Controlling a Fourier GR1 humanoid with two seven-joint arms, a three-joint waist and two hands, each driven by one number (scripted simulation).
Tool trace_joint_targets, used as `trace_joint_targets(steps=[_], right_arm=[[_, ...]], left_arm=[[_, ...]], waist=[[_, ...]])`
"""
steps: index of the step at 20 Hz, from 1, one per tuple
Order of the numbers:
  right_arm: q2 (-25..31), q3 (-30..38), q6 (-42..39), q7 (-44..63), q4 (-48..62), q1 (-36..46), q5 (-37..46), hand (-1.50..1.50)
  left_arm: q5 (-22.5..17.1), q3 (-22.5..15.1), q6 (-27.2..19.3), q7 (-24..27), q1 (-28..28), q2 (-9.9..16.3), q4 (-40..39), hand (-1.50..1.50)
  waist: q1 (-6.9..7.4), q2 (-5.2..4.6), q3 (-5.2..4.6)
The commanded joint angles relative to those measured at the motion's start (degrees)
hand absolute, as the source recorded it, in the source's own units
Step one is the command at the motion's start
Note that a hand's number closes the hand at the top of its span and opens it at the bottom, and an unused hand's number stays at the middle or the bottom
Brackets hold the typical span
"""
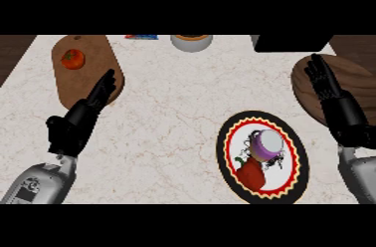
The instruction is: Pick the can from the plate and place it in the bowl
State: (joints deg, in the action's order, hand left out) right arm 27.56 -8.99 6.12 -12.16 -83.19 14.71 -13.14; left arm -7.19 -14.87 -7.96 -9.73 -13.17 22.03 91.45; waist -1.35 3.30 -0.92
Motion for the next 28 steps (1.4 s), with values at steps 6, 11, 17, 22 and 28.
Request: trace_joint_targets(steps=[6, 11, 17, 22, 28], right_arm=[[-3.1, -15.9, -1.2, 17.2, -5.2, -6.2, 6.7, 1.50], [-12.2, -7.3, 25.6, 4.5, -8.3, -14.3, 15.4, -1.50], [-13.8, -13.1, 30.8, -3.2, -22.9, -24.9, 22.6, -1.50], [-5.6, -11.6, 31.4, 19.9, -33.4, -24.6, 36.1, -1.50], [-0.8, -7.5, 19.7, 44.9, -44.1, -20.1, 39.6, -1.50]], left_arm=[[0.6, 2.8, -6.5, 5.5, 4.0, -5.9, -0.8, 0.00], [-1.1, 3.7, -6.9, 3.9, 4.3, -7.0, -1.6, 0.00], [0.5, 1.8, -5.9, 7.0, 7.7, -9.0, -2.3, 0.00], [0.5, 3.3, -4.8, 7.0, 4.5, -9.0, -4.3, 0.00], [2.2, 3.4, -5.6, 8.0, 4.6, -10.2, -5.5, 0.00]], waist=[[1.97, -3.16, 0.68], [-1.02, -2.89, 1.01], [0.55, -3.08, 0.88], [0.61, -3.23, 0.74], [1.24, -3.32, 0.77]])
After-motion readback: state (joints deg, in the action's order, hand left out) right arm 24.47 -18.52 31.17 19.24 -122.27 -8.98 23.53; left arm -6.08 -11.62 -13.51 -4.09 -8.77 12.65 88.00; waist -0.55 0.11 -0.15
